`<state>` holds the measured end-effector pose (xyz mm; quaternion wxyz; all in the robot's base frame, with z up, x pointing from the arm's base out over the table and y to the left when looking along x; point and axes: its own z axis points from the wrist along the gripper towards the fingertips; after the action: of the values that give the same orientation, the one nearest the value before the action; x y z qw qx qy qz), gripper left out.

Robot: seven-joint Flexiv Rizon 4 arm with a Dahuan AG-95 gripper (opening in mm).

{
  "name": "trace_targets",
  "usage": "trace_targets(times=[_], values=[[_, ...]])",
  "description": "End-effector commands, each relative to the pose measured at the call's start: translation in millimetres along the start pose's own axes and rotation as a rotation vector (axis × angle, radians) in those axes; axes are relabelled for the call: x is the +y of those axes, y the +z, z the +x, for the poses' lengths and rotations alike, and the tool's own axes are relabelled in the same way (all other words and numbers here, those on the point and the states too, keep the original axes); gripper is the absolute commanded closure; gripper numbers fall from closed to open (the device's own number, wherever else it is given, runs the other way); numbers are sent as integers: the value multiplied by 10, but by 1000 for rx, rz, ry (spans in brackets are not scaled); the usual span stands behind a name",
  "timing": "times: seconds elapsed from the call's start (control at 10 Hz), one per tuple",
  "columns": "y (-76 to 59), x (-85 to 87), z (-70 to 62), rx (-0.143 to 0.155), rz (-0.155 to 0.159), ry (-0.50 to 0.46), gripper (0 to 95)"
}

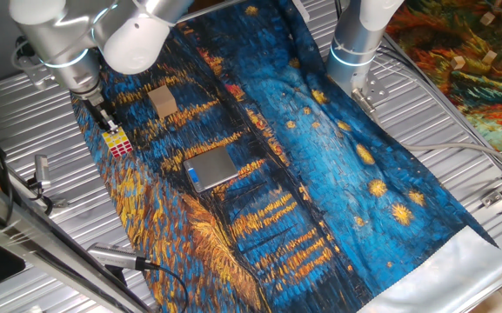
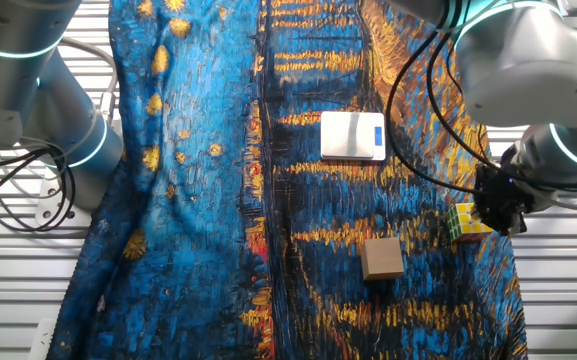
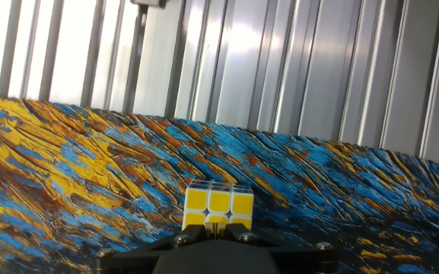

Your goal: Place the block on the scale

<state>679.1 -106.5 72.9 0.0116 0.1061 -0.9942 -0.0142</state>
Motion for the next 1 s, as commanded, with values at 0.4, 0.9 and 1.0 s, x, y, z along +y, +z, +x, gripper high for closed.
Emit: trace_targets(times=[0.4, 0.9, 1.0], values=[[-4, 1, -9, 1, 2, -15, 190], [45, 9, -23, 0, 13, 2, 190], [45, 9, -23, 0, 13, 2, 190]])
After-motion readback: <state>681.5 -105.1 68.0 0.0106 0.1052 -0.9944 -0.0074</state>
